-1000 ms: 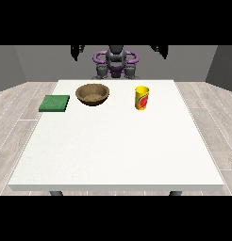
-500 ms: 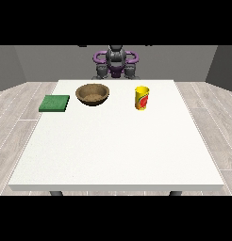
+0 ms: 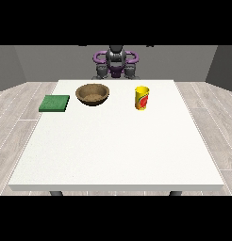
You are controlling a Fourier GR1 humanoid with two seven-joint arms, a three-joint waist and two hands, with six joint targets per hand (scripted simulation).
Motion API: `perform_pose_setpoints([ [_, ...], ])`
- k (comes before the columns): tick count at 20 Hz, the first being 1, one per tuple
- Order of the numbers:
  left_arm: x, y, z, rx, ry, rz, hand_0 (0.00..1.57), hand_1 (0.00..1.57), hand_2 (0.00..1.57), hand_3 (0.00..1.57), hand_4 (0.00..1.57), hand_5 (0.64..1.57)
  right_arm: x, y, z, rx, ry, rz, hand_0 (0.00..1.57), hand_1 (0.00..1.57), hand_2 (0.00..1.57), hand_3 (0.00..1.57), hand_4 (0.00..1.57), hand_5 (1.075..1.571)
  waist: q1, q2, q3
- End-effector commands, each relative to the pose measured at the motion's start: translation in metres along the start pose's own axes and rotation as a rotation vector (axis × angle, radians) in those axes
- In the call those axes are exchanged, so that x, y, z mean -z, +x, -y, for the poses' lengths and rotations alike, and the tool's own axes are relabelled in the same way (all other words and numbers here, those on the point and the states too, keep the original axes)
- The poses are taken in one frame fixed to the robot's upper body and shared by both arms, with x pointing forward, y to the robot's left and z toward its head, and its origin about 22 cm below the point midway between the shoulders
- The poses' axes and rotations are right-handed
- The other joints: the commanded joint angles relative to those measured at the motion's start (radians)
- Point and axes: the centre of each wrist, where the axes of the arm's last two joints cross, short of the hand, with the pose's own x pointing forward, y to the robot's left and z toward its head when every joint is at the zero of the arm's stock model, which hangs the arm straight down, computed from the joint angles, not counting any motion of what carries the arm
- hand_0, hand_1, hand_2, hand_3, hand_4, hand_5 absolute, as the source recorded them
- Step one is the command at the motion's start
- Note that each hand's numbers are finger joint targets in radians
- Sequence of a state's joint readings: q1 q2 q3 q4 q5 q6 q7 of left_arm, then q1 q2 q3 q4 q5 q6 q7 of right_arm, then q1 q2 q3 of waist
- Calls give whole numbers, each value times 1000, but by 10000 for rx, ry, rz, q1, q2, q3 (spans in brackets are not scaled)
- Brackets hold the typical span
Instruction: Pick the cup and pour the ball into the bowl, then pick the bowl and place it on the pad
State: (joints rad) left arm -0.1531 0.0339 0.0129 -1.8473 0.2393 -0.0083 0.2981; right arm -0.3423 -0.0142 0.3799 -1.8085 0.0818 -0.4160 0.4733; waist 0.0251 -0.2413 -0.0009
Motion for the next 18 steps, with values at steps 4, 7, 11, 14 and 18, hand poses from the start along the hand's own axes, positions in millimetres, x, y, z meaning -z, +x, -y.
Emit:
perform_pose_setpoints([
  [4, 38, 37, -17, 1269, 112, 2874, 0, 0, 0, 0, 0, 1509, 19, 24, 28, -174, 261, 2226, 0, 0, 0, 0, 0, 1570, -810, 3367, 13],
  [7, 55, 60, -23, 2051, 22, 3819, 0, 0, 0, 0, 0, 1472, 23, 22, 23, -343, 611, 2967, 0, 0, 0, 0, 0, 1570, -970, 4132, 12],
  [11, 63, 23, -54, 2434, 636, 3485, 0, 0, 0, 0, 0, 1443, 17, 40, 23, 56, 815, 3115, 0, 0, 0, 0, 0, 1568, -1357, 4101, 5],
  [14, 51, -16, -73, 2213, 1037, 3548, 0, 0, 0, 0, 0, 1435, 15, 56, 44, -259, 915, 3477, 0, 0, 0, 0, 0, 1569, -1589, 4461, 1],
  [18, 45, -44, -97, 2425, 1281, 3933, 0, 0, 0, 0, 0, 1405, 12, 67, 50, -257, 832, 4154, 0, 0, 0, 0, 0, 1568, -1692, 5249, -1],
])
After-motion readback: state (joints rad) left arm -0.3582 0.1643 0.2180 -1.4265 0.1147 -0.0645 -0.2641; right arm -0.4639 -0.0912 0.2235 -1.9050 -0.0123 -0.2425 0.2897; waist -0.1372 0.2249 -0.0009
